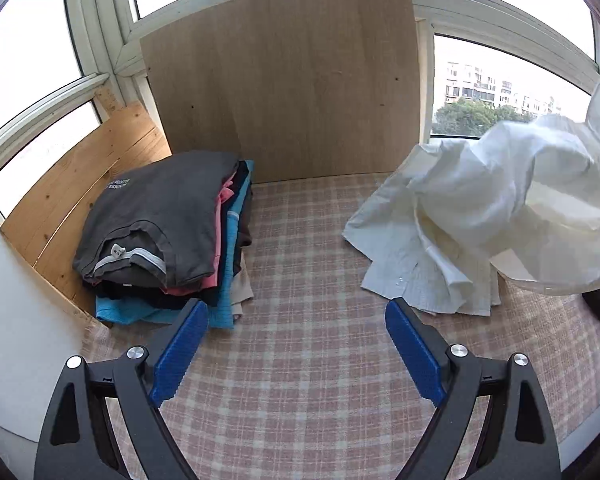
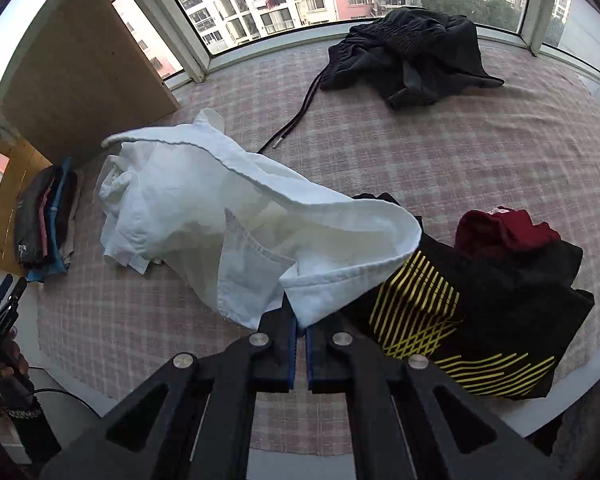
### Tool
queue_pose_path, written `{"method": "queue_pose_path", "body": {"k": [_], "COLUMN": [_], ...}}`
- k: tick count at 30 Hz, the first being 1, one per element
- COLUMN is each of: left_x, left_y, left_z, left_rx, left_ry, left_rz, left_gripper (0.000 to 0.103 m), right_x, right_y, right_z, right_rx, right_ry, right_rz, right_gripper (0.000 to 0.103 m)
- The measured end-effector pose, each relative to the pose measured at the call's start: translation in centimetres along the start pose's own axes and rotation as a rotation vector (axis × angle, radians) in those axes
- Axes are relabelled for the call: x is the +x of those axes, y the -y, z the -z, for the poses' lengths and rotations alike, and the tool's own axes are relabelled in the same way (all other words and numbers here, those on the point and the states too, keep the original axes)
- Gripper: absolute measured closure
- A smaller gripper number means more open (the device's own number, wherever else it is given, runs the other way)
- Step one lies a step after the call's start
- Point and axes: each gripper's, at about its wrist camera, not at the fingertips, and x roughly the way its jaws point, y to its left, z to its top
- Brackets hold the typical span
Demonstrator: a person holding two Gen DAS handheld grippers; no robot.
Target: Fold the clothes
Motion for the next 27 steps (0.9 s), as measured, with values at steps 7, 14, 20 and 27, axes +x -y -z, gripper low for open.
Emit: {"method": "queue_pose_path", "body": {"k": [7,14,20,27], "left_x": [2.6,3.4,5.3,10.1], "left_y": [9.6,21.7,30.3,31.7], "left_z": [-2.2,-2.3,0.8,-0.4], "left_rx": [0.255,0.536,0.801,0.806], "left_ry": [-0.01,0.032,0.042,-0.056], "left_rz": [0.144,0.349,0.373,0.296], "left_gripper": [0.012,0.012,0.011,0.042], "right_x": [0.9,2.3,3.6,7.6], "right_y": [4.1,5.0,3.9,3.9], "right_z": [1.2,-1.6,-3.4,-4.6], "right_rx": [0.029,0.003,-0.031,-0.054], "right_ry": [-0.001,0.049,0.033,-0.052], "right_rz": [0.141,0.116,0.085,0.069], "right_gripper": [0.065,0.05,0.05,0.101]}}
